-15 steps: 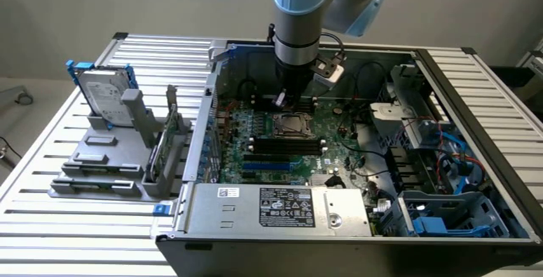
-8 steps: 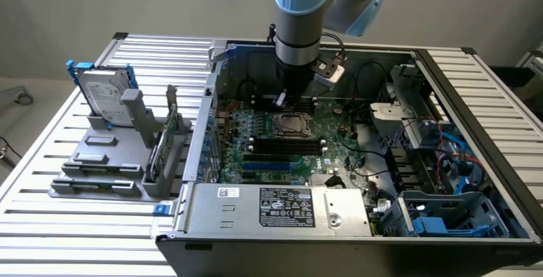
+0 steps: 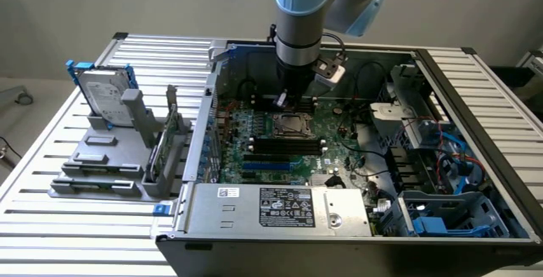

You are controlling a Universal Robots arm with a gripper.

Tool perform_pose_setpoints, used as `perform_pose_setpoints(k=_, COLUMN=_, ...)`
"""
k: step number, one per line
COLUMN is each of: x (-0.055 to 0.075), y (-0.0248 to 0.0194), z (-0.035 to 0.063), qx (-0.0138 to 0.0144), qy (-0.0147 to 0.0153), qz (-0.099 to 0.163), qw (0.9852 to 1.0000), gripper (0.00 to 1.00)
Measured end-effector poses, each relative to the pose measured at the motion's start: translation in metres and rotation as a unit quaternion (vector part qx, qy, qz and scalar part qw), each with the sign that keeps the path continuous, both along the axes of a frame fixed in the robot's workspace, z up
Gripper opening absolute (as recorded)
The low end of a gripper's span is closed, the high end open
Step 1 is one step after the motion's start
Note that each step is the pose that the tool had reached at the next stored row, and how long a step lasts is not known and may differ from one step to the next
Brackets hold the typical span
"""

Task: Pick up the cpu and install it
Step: 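Install the first cpu locking lever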

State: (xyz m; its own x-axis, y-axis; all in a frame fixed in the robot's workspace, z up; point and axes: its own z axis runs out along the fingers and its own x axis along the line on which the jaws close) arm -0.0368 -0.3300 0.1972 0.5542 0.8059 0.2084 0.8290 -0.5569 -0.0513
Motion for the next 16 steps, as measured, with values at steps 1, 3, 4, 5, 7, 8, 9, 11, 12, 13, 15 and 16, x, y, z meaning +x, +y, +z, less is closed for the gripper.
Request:
perform_pose_setpoints(k=1, x=0.0001, y=-0.0001, z=-0.0001, qx=0.0, qy=0.0, qz=0.0, qw=1.0, gripper=0.11)
perform_pose_setpoints(k=3, x=0.0005, y=-0.0002, z=0.0, qx=-0.0001, qy=0.0001, qz=0.0, qw=1.0, gripper=0.11)
perform_pose_setpoints(k=4, x=0.0007, y=-0.0003, z=-0.0001, qx=0.0, qy=0.0, qz=0.0, qw=1.0, gripper=0.11)
perform_pose_setpoints(k=5, x=0.001, y=-0.0004, z=-0.0001, qx=0.0, qy=0.0, qz=0.0, qw=1.0, gripper=0.11)
perform_pose_setpoints(k=7, x=0.0015, y=-0.0006, z=-0.0001, qx=0.0, qy=0.0, qz=0.0, qw=1.0, gripper=0.11)
perform_pose_setpoints(k=8, x=0.0018, y=-0.0008, z=-0.0001, qx=0.0, qy=0.0, qz=0.0, qw=1.0, gripper=0.11)
perform_pose_setpoints(k=9, x=0.0021, y=-0.0009, z=0.0, qx=-0.0001, qy=0.0, qz=0.0, qw=1.0, gripper=0.11)
perform_pose_setpoints(k=11, x=0.0026, y=-0.0012, z=0.0, qx=-0.0002, qy=0.0001, qz=0.0, qw=1.0, gripper=0.11)
perform_pose_setpoints(k=12, x=0.0029, y=-0.0014, z=0.0, qx=-0.0001, qy=0.0001, qz=0.0, qw=1.0, gripper=0.11)
perform_pose_setpoints(k=13, x=0.0032, y=-0.0015, z=0.0, qx=-0.0001, qy=0.0, qz=0.0, qw=1.0, gripper=0.11)
perform_pose_setpoints(k=15, x=0.0039, y=-0.0016, z=-0.0001, qx=-0.0001, qy=0.0, qz=0.0, qw=1.0, gripper=0.11)
perform_pose_setpoints(k=16, x=0.0042, y=-0.0017, z=-0.0001, qx=-0.0001, qy=0.0, qz=0.0, qw=1.0, gripper=0.11)
